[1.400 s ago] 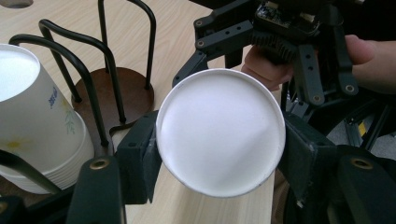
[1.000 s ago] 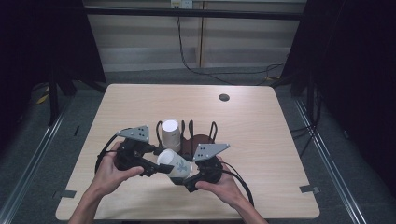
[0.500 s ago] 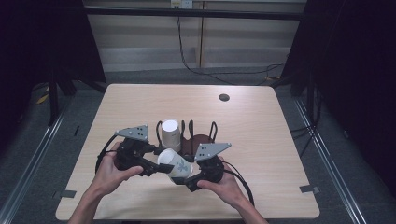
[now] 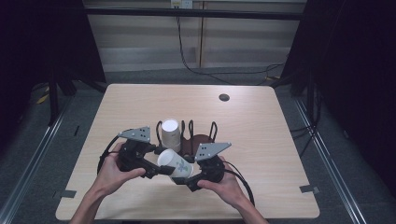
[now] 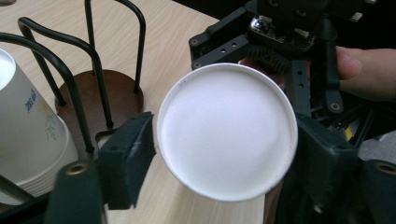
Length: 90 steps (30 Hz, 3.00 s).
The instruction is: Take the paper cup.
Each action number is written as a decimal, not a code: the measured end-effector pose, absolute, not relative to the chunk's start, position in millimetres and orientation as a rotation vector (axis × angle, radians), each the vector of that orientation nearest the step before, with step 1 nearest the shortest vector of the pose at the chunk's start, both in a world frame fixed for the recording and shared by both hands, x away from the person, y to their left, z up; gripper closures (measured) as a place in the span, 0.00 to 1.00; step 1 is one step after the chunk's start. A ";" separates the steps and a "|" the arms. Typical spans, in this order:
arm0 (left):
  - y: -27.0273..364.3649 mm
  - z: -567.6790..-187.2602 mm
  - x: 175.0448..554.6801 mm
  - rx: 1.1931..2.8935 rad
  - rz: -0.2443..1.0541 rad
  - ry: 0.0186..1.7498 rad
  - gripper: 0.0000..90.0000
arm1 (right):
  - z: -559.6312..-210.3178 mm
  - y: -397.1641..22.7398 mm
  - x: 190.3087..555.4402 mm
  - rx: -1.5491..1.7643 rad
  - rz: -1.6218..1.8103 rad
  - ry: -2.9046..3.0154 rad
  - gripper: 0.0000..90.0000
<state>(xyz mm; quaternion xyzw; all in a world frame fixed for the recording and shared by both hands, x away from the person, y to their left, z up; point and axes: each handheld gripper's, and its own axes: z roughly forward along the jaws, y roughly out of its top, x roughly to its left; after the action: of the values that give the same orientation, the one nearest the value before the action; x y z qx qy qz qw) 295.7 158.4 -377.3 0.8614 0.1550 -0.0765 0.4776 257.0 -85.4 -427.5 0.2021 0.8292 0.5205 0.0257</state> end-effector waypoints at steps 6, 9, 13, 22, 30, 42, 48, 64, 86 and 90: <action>160.0 -376.7 295.9 2.102 -0.178 0.364 0.24 | -426.9 -86.9 257.1 0.628 1.590 2.564 0.30; 161.0 -375.5 295.1 2.119 -0.168 0.357 0.26 | -426.6 -87.8 256.9 0.622 1.563 2.572 0.30; 161.3 -375.4 295.1 2.120 -0.163 0.357 0.24 | -426.5 -88.6 257.3 0.627 1.562 2.576 0.30; 162.5 -380.6 295.4 2.151 -0.132 0.323 0.23 | -425.7 -92.7 258.3 0.634 1.516 2.600 0.30; 161.7 -388.4 297.3 2.177 -0.120 0.322 0.21 | -424.2 -96.6 259.1 0.634 1.462 2.606 0.30; 163.9 -395.1 298.7 2.217 -0.077 0.296 0.21 | -426.0 -95.9 260.1 0.649 1.313 2.656 0.30; 161.1 -398.4 298.5 2.244 -0.060 0.279 0.21 | -426.6 -96.2 261.5 0.653 1.275 2.680 0.30; 159.5 -397.3 295.5 2.260 -0.032 0.265 0.24 | -424.4 -100.5 266.3 0.657 1.149 2.744 0.31; 143.5 -412.2 291.2 2.376 -0.031 0.216 0.24 | -426.7 -95.3 275.6 0.593 0.904 2.930 0.31; 142.9 -413.7 290.9 2.401 -0.024 0.213 0.24 | -426.0 -93.8 277.1 0.585 0.866 2.945 0.31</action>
<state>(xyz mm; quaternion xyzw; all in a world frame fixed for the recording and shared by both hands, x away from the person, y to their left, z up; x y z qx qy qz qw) 290.9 142.9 -413.7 0.9303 0.0826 -0.0094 0.3573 277.1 -93.8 -426.0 0.1871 0.9424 0.2772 0.0084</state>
